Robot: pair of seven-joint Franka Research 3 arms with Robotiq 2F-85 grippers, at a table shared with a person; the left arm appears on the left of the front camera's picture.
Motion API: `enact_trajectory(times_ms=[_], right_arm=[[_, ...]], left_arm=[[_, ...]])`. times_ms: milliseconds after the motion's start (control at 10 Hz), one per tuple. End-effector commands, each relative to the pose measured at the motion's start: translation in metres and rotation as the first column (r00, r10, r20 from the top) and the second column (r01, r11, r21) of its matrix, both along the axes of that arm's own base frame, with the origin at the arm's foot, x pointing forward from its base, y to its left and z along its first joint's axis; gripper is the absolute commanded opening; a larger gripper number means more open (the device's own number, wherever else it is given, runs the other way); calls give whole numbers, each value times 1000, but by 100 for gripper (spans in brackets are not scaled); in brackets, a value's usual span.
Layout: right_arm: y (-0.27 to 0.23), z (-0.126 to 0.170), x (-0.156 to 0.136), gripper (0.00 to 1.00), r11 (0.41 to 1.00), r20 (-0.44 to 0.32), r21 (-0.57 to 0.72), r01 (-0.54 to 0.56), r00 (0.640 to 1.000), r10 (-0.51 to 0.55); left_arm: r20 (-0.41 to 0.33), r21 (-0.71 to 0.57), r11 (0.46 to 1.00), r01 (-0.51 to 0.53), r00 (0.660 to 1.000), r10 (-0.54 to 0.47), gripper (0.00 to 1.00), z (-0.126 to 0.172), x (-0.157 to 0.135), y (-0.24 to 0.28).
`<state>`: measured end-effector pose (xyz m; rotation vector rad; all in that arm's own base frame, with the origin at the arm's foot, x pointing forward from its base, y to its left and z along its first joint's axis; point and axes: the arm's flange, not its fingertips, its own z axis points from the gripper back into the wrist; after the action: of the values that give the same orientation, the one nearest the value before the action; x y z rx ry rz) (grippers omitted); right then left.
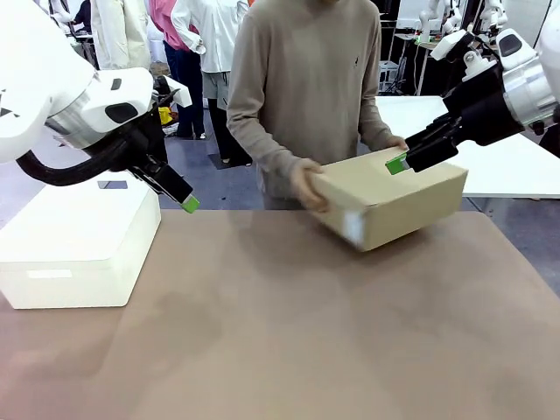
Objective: Pack the shoes into the box.
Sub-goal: Press down on the lid of the Shoes Box.
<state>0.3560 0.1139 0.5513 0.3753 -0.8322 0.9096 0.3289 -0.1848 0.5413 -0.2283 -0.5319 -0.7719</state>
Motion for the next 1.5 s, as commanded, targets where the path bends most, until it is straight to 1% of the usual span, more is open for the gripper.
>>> enact_trajectory(times_ms=[0, 1400], right_arm=[[1, -1, -1, 100, 1000, -5, -3, 21, 1000, -21], [1, -1, -1, 100, 1000, -5, -3, 21, 1000, -21]], left_arm=[[-4, 11, 1000, -8, 1000, 8, 100, 0, -1, 2], [-4, 11, 1000, -8, 1000, 8, 100, 0, -1, 2]])
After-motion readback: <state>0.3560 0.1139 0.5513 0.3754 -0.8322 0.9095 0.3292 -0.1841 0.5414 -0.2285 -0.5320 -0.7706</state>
